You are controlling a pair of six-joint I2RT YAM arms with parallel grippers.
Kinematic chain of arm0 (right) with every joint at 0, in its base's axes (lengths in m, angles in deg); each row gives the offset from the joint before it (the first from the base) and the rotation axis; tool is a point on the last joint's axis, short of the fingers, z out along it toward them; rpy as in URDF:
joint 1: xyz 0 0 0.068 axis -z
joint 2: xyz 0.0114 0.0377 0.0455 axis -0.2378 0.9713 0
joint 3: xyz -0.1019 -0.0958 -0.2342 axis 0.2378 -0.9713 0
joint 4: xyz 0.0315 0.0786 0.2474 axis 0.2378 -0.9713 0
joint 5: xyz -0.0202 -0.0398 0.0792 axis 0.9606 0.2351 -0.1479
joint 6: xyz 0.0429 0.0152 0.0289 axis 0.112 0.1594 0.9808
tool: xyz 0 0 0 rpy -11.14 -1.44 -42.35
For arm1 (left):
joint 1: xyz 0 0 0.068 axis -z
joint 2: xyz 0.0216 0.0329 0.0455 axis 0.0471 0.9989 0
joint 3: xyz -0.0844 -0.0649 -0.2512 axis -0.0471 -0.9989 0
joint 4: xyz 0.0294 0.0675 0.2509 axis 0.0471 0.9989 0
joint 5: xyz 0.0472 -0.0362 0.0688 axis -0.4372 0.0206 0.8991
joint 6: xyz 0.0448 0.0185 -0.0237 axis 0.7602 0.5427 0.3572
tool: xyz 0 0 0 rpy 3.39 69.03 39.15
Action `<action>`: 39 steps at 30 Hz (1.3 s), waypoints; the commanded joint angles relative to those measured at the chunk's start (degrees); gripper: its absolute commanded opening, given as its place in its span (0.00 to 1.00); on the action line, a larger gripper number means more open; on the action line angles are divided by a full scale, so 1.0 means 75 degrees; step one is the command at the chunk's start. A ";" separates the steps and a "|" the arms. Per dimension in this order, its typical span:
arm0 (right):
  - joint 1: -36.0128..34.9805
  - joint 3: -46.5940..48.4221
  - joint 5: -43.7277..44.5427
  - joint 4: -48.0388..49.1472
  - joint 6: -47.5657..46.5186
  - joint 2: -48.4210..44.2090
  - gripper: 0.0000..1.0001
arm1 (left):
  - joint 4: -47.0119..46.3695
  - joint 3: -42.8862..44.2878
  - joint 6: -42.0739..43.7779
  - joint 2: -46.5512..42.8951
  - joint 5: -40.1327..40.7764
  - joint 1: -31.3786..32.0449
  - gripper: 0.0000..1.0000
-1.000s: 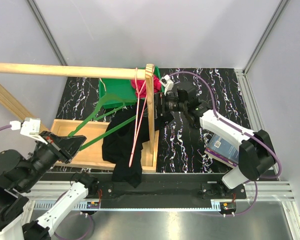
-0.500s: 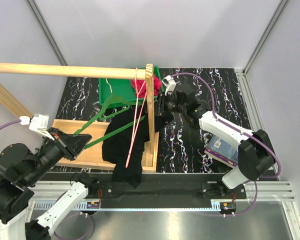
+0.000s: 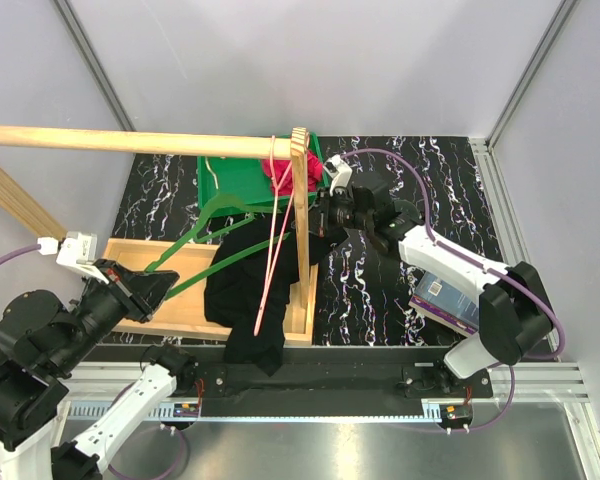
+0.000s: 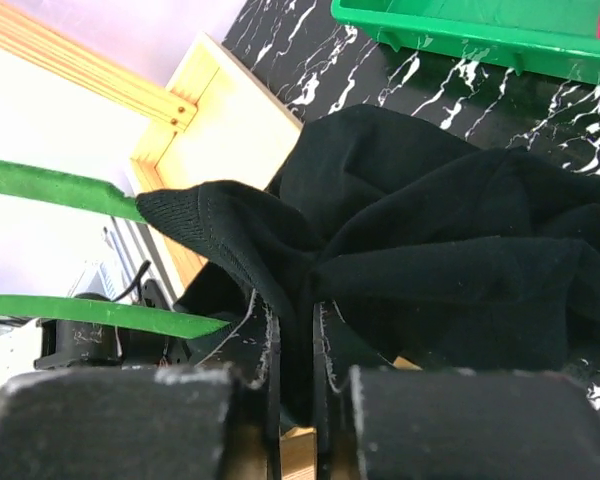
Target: Remove the t-shirt from the hanger
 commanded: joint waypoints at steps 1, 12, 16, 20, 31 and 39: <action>-0.0130 0.0165 -0.0595 0.0588 0.0847 -0.0113 0.30 | -0.0331 -0.0076 0.0041 -0.0040 -0.0183 0.0011 0.00; -0.0130 0.0060 -0.0456 0.0424 0.0941 -0.0441 0.47 | -0.0143 -0.0275 0.0181 -0.0158 0.0028 0.0011 0.00; -0.0130 0.0084 -0.0585 0.0213 0.0882 -0.0476 0.65 | -0.0003 -0.0263 0.0298 -0.0146 0.0238 0.0011 0.00; -0.0130 -0.0080 -0.0515 0.0166 0.0870 -0.0686 0.76 | 0.0126 -0.0263 0.0416 -0.0146 0.0415 0.0011 0.00; -0.0130 -0.0034 -0.0444 0.0026 0.0929 -0.0453 0.32 | 0.0267 -0.0053 0.0486 -0.0146 0.0497 0.0011 0.00; -0.0130 -0.0431 -0.0047 -0.0150 0.0718 -0.0933 0.19 | 0.0993 0.0848 0.0861 -0.0076 0.1561 0.0011 0.00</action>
